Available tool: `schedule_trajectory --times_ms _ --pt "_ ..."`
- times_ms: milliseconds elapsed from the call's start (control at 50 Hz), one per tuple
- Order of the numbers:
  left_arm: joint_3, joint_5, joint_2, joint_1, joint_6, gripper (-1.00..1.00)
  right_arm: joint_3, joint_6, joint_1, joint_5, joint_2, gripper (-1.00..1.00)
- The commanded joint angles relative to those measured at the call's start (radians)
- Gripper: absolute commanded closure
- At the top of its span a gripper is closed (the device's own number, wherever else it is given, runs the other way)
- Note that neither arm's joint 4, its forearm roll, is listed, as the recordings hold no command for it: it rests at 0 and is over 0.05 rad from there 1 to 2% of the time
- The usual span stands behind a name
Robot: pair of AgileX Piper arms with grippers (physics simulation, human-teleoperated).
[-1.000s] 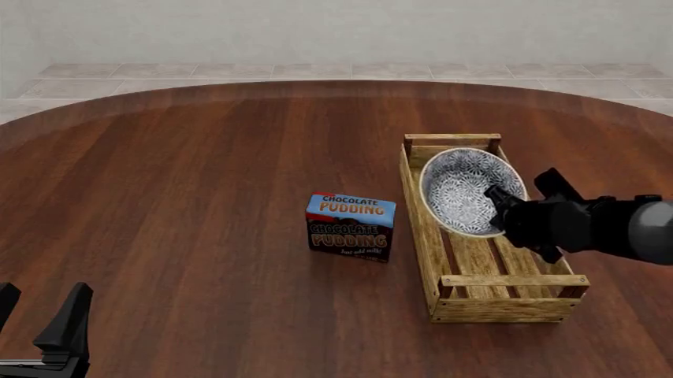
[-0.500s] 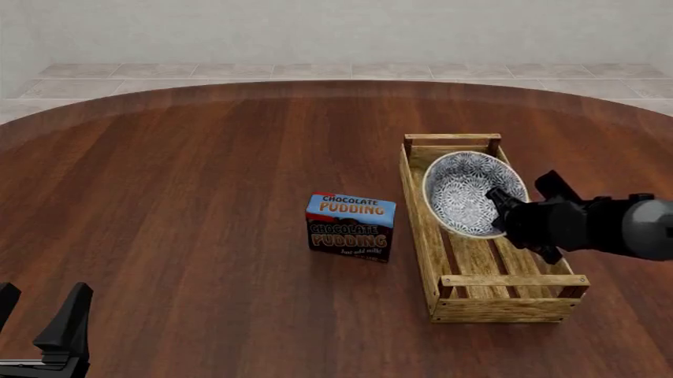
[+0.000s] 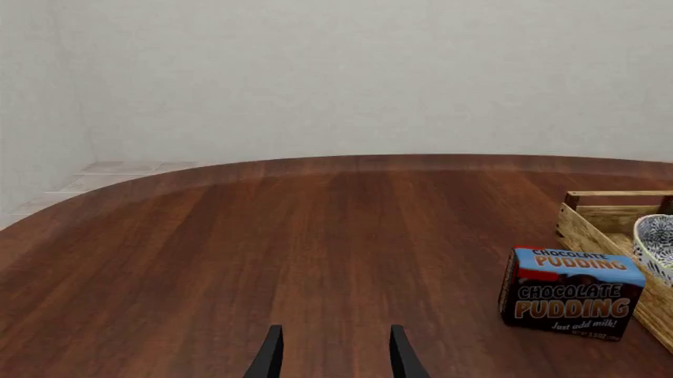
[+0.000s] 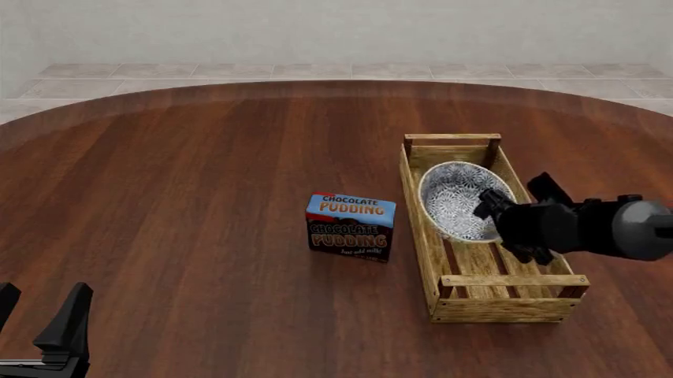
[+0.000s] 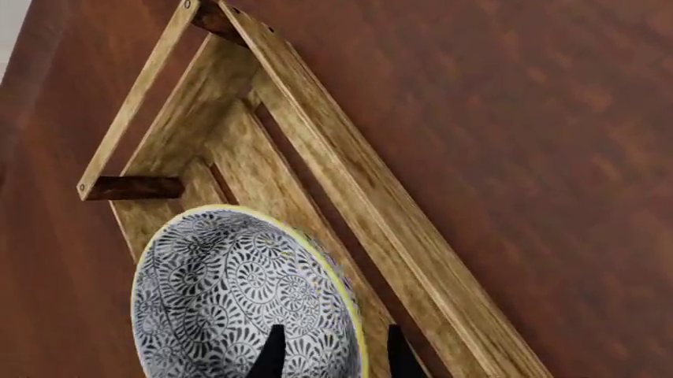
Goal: Pick up the bowl on the left and put it in the tray.
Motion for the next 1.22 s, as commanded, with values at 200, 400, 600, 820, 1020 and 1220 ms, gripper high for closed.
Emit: schedule_trajectory --times_ms 200,400,600,820,1020,1220 --pt "0.0 0.0 0.0 0.0 0.0 -1.0 0.003 -0.003 0.003 -0.001 -0.021 -1.0" --pt "0.0 0.0 0.0 0.0 0.0 -1.0 0.054 -0.011 0.01 0.008 -0.129 -1.0" --pt "0.0 0.0 0.0 0.0 0.0 -1.0 0.147 -0.009 0.057 0.086 -0.401 -1.0" --pt "0.0 0.0 0.0 0.0 0.0 -1.0 0.19 -0.033 0.111 0.206 -0.667 -1.0" --pt "0.0 0.0 0.0 0.0 0.0 -1.0 0.172 -0.094 0.107 0.295 -0.82 -1.0" --pt "0.0 0.0 0.0 0.0 0.0 -1.0 0.157 -0.194 0.113 0.352 -1.073 -1.0"
